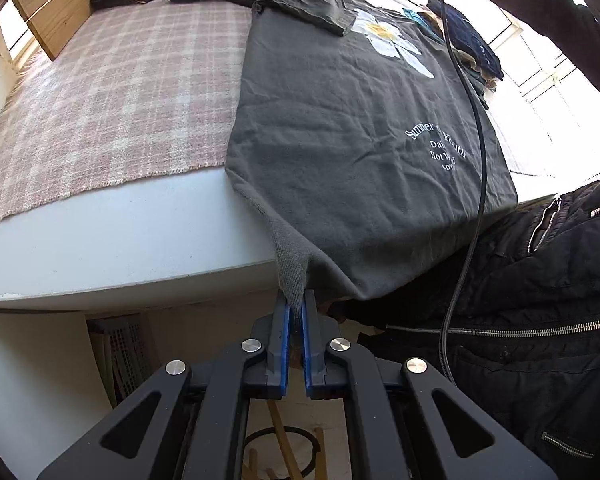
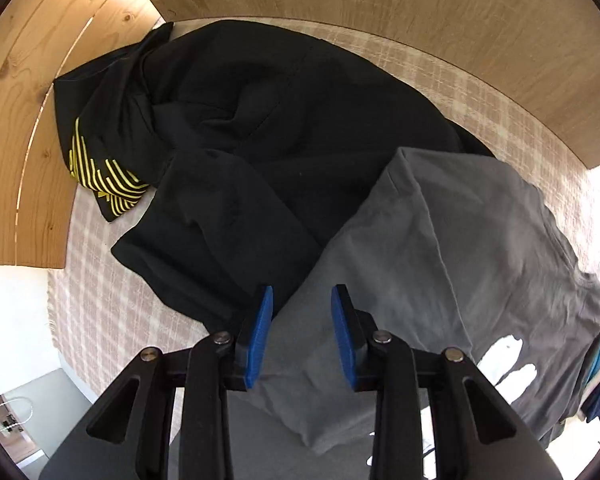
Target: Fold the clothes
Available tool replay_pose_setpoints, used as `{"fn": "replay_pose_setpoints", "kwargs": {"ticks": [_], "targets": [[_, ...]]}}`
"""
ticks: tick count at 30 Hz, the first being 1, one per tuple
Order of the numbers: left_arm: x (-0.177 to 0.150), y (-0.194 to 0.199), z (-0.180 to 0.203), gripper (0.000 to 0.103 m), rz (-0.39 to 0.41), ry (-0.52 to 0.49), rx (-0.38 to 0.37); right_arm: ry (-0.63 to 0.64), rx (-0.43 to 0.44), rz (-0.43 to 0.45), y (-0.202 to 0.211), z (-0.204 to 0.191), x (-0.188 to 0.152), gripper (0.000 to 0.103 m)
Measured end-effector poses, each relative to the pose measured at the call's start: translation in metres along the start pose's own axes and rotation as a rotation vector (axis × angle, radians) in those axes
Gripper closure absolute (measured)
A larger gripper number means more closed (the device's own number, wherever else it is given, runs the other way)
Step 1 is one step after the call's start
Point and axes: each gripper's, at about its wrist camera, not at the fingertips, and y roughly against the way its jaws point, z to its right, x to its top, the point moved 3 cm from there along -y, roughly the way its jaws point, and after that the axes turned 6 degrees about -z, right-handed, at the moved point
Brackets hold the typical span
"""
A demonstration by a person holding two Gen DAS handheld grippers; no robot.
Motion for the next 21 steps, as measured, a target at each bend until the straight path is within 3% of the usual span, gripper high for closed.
{"fn": "replay_pose_setpoints", "kwargs": {"ticks": [10,16,21], "targets": [[0.005,0.011,0.018,0.099,0.020,0.051,0.012,0.063,-0.242,-0.097,-0.021,-0.018,0.021,0.073],[0.001,0.010,0.023,0.099,0.029,0.060,-0.007,0.048,-0.265,-0.122,-0.037,-0.023,0.026,0.073],[-0.003,0.007,0.025,0.099,0.024,0.048,-0.011,0.022,-0.222,-0.118,-0.035,-0.024,0.026,0.073]]}}
